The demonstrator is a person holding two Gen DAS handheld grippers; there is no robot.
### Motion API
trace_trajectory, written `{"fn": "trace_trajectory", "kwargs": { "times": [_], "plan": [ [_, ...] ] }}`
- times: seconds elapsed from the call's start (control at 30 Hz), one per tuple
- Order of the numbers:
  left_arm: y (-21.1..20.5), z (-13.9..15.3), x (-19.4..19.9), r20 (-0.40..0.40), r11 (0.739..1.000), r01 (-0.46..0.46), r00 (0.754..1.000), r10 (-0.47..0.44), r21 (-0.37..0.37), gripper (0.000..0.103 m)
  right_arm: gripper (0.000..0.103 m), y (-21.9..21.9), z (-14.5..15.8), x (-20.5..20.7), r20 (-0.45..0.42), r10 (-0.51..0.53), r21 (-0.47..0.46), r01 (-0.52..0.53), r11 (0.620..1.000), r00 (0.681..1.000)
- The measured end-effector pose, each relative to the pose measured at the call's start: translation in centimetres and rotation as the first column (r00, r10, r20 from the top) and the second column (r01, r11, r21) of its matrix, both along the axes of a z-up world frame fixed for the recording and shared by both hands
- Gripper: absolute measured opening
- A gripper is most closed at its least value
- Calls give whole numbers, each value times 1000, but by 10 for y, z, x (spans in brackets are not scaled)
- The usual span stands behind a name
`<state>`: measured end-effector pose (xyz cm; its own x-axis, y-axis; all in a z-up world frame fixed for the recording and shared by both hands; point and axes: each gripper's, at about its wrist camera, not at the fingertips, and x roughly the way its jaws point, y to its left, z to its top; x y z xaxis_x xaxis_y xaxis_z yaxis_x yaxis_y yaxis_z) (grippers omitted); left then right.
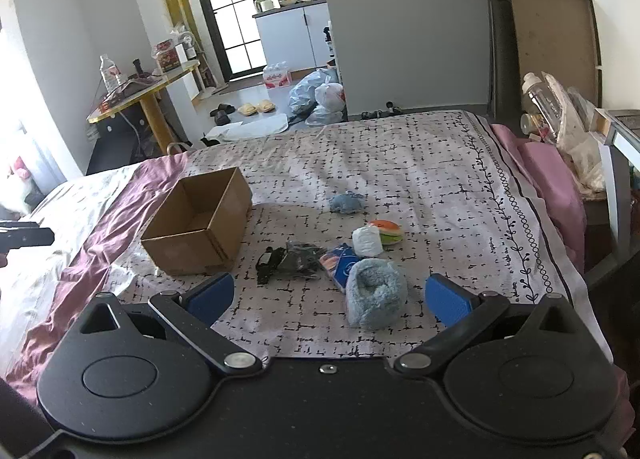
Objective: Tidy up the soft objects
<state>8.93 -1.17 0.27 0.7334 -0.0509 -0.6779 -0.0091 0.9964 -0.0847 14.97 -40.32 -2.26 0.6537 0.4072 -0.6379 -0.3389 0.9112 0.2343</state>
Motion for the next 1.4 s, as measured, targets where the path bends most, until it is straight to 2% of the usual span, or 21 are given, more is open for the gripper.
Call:
{"fn": "trace_trajectory", "kwargs": {
  "times": [0.13, 0.27, 0.53, 0.7, 0.97, 1.1, 1.4],
  "plan": [
    [-9, -3, 19, -19, 998, 55, 998, -56, -34, 102, 103, -7, -3, 6, 0, -21, 13, 21, 1000, 1000],
    [-24, -10, 38, -50, 995, 100, 994, -99, 13, 102, 103, -14, -10, 11, 5, -36, 12, 36, 999, 999],
    [-35, -23, 75, -112, 995, 97, 989, -95, 12, 102, 103, -26, -28, 23, -23, -77, 14, 77, 997, 997],
    [-46, -37, 93, -152, 993, 118, 981, -121, -27, 100, 103, -32, -35, 32, -40, -117, 22, 118, 993, 992],
    [-80, -47, 114, -146, 988, 154, 977, -157, -31, 100, 103, -37, -45, 45, -65, -145, 19, 147, 989, 987],
    [-92, -53, 124, -172, 991, 134, 976, -137, -27, 100, 103, -44, -54, 54, -107, -171, 53, 177, 983, 980],
    [-114, -77, 151, -254, 990, 62, 963, -93, -130, 101, 100, -51, -75, 68, -172, -192, 91, 210, 974, 966]
  ]
}}
